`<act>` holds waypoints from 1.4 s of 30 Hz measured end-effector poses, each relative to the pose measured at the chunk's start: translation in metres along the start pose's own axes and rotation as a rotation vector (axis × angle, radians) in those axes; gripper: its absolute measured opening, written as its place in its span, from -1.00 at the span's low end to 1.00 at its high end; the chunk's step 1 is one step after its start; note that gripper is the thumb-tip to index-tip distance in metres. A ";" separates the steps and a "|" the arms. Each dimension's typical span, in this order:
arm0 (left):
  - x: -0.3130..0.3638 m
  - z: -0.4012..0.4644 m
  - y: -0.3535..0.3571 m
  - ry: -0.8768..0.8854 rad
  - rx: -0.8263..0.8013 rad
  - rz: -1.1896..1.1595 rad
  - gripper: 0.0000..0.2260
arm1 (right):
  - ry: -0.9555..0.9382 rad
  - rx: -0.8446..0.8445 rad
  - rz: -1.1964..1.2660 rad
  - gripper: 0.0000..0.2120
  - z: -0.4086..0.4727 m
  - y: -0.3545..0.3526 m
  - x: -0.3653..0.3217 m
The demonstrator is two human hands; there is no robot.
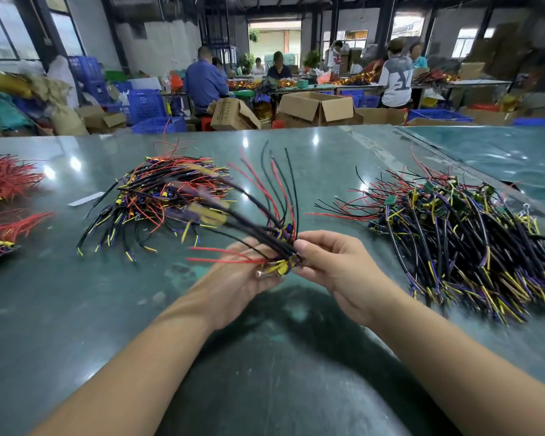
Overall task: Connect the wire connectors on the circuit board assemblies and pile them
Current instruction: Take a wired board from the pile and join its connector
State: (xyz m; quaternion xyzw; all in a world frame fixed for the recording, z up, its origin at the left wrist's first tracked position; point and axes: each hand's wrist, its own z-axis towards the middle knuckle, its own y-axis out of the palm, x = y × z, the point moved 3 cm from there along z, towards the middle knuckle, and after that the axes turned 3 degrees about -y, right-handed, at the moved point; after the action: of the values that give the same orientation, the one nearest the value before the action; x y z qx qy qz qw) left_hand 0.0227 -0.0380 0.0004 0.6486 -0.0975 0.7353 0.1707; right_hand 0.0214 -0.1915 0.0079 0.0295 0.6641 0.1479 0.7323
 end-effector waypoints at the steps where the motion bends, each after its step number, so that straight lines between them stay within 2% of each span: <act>1: -0.003 0.004 0.001 -0.036 -0.009 -0.021 -0.85 | 0.011 0.005 0.031 -0.91 0.000 -0.002 0.000; 2: -0.002 0.004 0.004 -0.065 -0.072 -0.048 -0.84 | 0.011 0.000 0.038 -0.94 0.000 -0.003 -0.001; 4: 0.001 0.001 0.004 -0.135 0.030 -0.099 -0.81 | -0.028 -0.007 -0.098 -0.93 0.000 -0.006 -0.003; 7: 0.004 -0.002 0.003 -0.129 0.045 -0.011 -0.82 | -0.073 -0.040 -0.379 -0.84 0.002 -0.010 -0.002; 9: 0.005 -0.003 0.002 -0.157 0.040 0.064 -0.90 | -0.078 -0.121 -0.412 -0.86 0.001 -0.010 -0.001; 11: 0.005 -0.001 0.001 -0.176 0.065 0.093 -0.91 | -0.087 -0.197 -0.401 -0.95 -0.001 -0.009 -0.002; 13: 0.006 -0.001 0.000 -0.171 0.070 0.090 -0.88 | -0.085 -0.234 -0.352 -0.96 -0.002 -0.010 -0.003; 16: 0.009 -0.003 0.002 -0.130 0.030 0.083 -0.84 | -0.081 -0.258 -0.287 -0.82 -0.002 -0.012 -0.005; 19: 0.009 -0.004 0.004 -0.096 -0.059 0.067 -0.76 | -0.063 -0.272 -0.223 -0.83 -0.002 -0.015 -0.004; 23: 0.007 -0.004 0.002 -0.102 -0.062 0.032 -0.72 | -0.054 -0.291 -0.209 -0.80 -0.001 -0.016 -0.002; 28: 0.000 -0.003 -0.005 -0.139 -0.109 -0.043 -0.80 | -0.058 -0.340 -0.211 -0.89 -0.002 -0.015 -0.001; 33: 0.001 -0.004 -0.006 -0.142 -0.170 -0.124 -0.77 | 0.030 -0.309 -0.106 -0.70 0.002 -0.020 0.006; 36: 0.002 -0.002 -0.003 -0.147 -0.135 -0.114 -0.71 | 0.051 -0.304 -0.031 -0.77 0.004 -0.019 0.008; 39: 0.003 0.001 -0.002 -0.173 -0.103 -0.129 -0.77 | 0.061 -0.306 0.043 -0.69 0.007 -0.020 0.009; 42: 0.003 0.002 -0.002 -0.244 -0.135 -0.177 -0.81 | 0.133 -0.378 0.099 -0.58 0.005 -0.019 0.007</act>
State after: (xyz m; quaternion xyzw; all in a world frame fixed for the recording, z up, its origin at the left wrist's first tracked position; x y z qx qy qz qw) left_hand 0.0253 -0.0365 0.0037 0.7261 -0.1088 0.6251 0.2650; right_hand 0.0306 -0.2073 -0.0028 -0.0857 0.6691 0.3073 0.6712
